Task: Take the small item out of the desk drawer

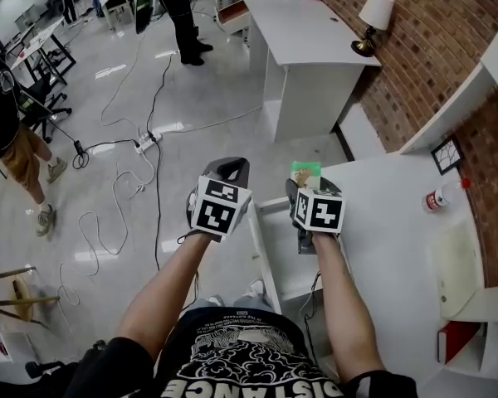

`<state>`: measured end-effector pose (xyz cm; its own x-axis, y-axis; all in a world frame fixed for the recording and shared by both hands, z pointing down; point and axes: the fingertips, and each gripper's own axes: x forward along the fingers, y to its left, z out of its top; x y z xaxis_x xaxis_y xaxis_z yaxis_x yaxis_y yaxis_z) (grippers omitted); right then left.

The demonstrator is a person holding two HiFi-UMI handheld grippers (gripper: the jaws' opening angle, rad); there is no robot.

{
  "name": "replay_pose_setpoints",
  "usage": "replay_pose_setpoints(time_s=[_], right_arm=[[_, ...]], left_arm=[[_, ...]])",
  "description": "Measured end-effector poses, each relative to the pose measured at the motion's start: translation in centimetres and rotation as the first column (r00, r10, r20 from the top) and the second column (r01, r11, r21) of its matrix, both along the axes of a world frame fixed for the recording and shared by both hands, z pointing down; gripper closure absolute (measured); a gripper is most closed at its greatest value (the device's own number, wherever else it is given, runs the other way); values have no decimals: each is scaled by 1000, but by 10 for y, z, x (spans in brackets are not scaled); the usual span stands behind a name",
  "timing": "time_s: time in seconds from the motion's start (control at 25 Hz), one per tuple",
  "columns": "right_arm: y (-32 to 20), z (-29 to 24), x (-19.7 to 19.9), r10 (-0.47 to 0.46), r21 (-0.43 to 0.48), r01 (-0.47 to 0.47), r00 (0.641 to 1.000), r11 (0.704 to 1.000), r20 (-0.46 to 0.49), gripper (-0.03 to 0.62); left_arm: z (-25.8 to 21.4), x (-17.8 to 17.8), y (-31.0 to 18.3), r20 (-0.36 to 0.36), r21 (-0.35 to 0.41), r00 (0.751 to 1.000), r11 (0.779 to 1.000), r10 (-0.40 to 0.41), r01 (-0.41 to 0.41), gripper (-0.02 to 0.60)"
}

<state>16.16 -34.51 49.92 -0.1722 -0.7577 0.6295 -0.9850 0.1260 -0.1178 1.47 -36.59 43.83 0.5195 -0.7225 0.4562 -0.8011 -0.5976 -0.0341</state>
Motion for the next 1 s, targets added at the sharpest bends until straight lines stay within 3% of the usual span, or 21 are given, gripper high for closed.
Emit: replay_pose_setpoints(time_s=[0.4,1.0], right_arm=[[-1,-82,-26,-2,175,0,1000,984,13,244],[17,-159,-50,-28,382,30,1000,924,-12,246]], left_arm=[[-37,-31,1,-28,54,1000,999,4,-2,577],[-73,-51,11,-58,124,998,992,-1,8,577]])
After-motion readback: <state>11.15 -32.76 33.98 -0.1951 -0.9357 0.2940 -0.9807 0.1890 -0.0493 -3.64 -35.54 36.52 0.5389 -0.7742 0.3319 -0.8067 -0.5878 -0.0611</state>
